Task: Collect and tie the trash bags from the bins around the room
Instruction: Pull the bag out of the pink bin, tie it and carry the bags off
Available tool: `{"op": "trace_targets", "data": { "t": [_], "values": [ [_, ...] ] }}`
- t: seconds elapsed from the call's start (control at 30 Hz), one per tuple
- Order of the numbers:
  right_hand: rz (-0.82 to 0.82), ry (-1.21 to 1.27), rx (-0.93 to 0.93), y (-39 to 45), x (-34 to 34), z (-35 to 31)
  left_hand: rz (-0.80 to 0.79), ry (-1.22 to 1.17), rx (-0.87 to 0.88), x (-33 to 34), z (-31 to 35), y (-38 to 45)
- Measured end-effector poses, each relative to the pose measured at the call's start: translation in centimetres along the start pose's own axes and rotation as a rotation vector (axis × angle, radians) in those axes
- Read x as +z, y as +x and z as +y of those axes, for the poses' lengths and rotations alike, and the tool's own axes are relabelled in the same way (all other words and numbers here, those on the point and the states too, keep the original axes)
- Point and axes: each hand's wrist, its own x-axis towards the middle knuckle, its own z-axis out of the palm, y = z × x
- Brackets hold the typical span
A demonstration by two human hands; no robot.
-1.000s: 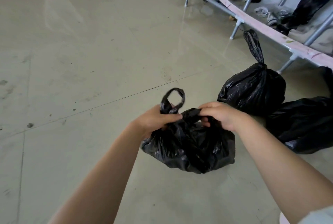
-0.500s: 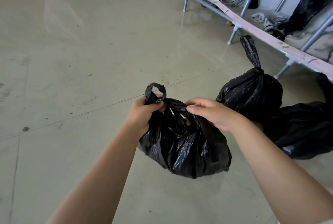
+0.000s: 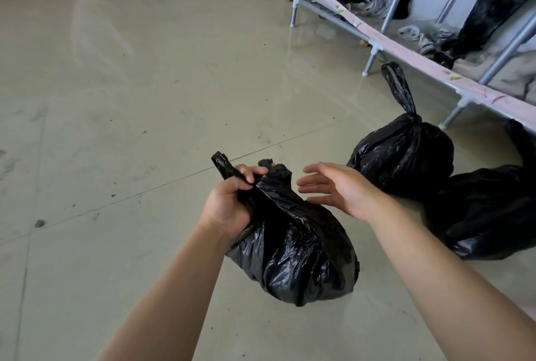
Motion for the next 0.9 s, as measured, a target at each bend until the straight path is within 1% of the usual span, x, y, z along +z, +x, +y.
{"op": "trace_targets", "data": {
  "t": [0.07, 0.13, 0.23, 0.33, 0.4, 0.47, 0.53, 0.6, 0.7, 0.8, 0.83, 0.9],
  "values": [
    [-0.014, 0.01, 0.031, 0.0, 0.2, 0.0, 0.015, 0.028, -0.003, -0.2, -0.2, 0.2],
    [-0.059, -0.001, 0.115, 0.0, 0.5, 0.2, 0.021, 0.053, -0.014, -0.4, -0.3, 0.2],
    [-0.175, -0.126, 0.206, 0.0, 1.2, 0.8, 0.045, 0.061, 0.004, -0.3, -0.7, 0.2],
    [-0.187, -0.146, 0.146, 0.3, 1.5, 1.2, 0.094, 0.104, 0.045, -0.5, -1.0, 0.6],
    [-0.178, -0.125, 0.106, 0.4, 1.2, 1.2, 0.114, 0.233, 0.066, -1.0, -1.0, 0.8],
    [-0.2, -0.188, 0.107, 0.4, 0.5, 1.1, 0.163, 0.343, 0.088, -1.6, -1.1, 0.9],
    [-0.222, -0.253, 0.091, 0.2, -0.4, 0.9, 0.225, 0.323, 0.105, -1.9, -0.9, 1.0],
    [-0.26, -0.241, 0.044, -0.1, -1.7, 0.3, 0.237, 0.196, 0.094, -2.3, -0.6, 1.2],
    [-0.371, -0.095, -0.035, -0.4, -3.7, -0.1, 0.141, 0.122, 0.012, -2.6, -0.4, 1.0],
    [-0.444, 0.227, -0.164, -0.6, -3.7, -0.4, 0.028, 0.052, -0.024, -2.1, -0.4, 0.6],
    [-0.401, 0.386, -0.216, -0.6, -3.1, -0.6, -0.019, 0.026, -0.026, -1.8, -0.4, 0.5],
    [-0.249, 0.704, -0.263, -0.8, -1.2, -1.6, -0.119, -0.016, -0.001, -0.9, -0.2, 0.2]
  ]
}}
